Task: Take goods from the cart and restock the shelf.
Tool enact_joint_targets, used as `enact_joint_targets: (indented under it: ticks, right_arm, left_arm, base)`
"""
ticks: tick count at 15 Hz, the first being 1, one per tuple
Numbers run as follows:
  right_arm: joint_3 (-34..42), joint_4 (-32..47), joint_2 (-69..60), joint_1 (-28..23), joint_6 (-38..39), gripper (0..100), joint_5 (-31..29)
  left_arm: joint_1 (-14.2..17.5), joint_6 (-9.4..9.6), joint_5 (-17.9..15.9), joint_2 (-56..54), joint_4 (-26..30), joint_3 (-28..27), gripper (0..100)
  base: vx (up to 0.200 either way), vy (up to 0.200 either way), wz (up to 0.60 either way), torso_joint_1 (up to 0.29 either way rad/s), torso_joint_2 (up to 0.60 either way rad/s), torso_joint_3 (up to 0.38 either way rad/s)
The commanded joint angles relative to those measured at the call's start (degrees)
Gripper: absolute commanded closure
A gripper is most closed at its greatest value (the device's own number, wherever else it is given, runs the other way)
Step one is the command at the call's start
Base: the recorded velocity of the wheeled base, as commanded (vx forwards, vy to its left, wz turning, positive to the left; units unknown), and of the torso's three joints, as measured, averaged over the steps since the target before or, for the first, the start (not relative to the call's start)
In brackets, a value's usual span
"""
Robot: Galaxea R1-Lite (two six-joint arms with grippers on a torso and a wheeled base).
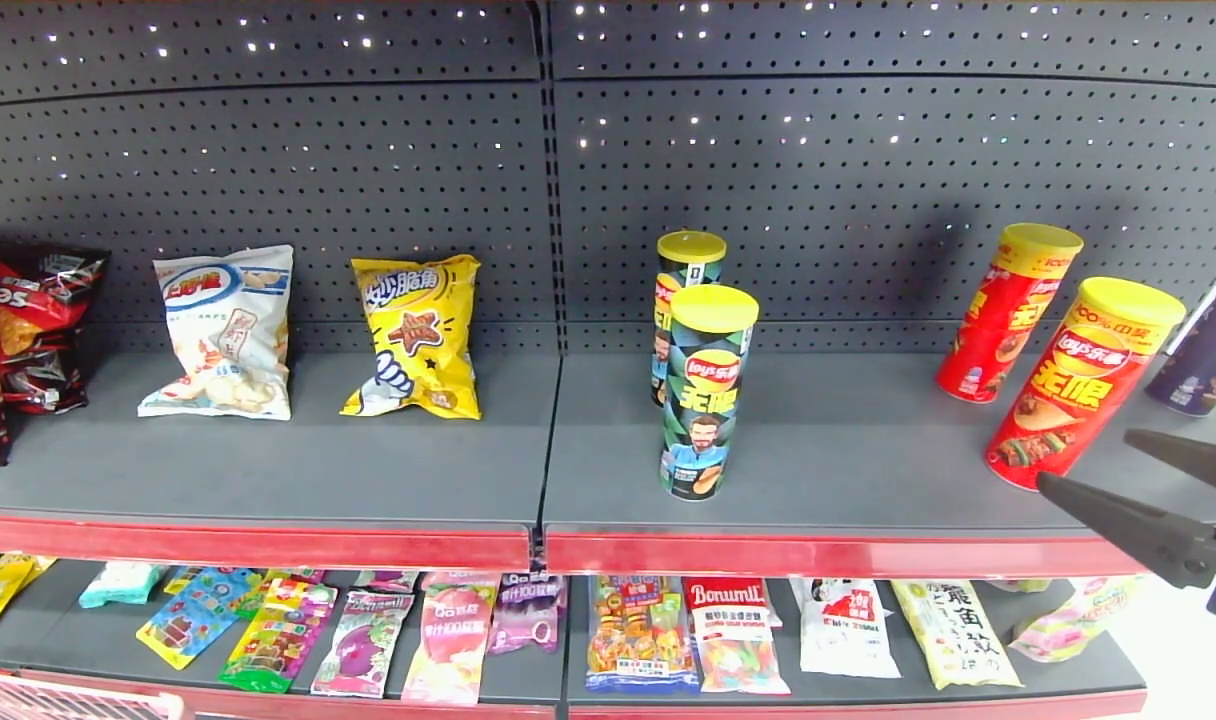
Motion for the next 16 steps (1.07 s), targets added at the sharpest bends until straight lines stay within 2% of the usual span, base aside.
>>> enact_joint_targets:
  ticks: [1,4,8,10,13,16]
  right_arm:
    - [-0.30,-0.01,-0.63,0.11,-0.11,0,0.03]
    - [-0.56,-0.01,-0.02,0.46,-0.20,0,0.12]
    - [0.23,-0.01,1.74,3.80,-0.11,0,0.12]
    - [0.93,-0.01,7.01,7.40,0.42,0,-0.05]
    - [0.23,-0.18,14.04,7.58,0.24,0,-0.14]
    - [2.08,-7.39,23.62,7.58,0.59,0,-3.83]
  left_arm:
    - [0.33,0.84,-0.27,-1.67,0.00,0.01,0]
    - [0.33,1.10,-0.35,-1.67,0.00,0.01,0]
    - [0.33,1.10,-0.35,-1.67,0.00,0.01,0]
    - [0.33,1.10,-0.35,-1.67,0.00,0.01,0]
    - [0.33,1.10,-0.35,-1.67,0.00,0.01,0]
    - [0.33,1.10,-0.35,-1.67,0.00,0.01,0]
  base:
    - [0.000,0.000,0.00,0.000,0.00,0.000]
    - [0.000,0.000,0.00,0.000,0.00,0.000]
    - [0.000,0.000,0.00,0.000,0.00,0.000]
    - [0.000,0.000,0.00,0.000,0.00,0.000]
    - [0.000,0.000,0.00,0.000,0.00,0.000]
    - [0.000,0.000,0.00,0.000,0.00,0.000]
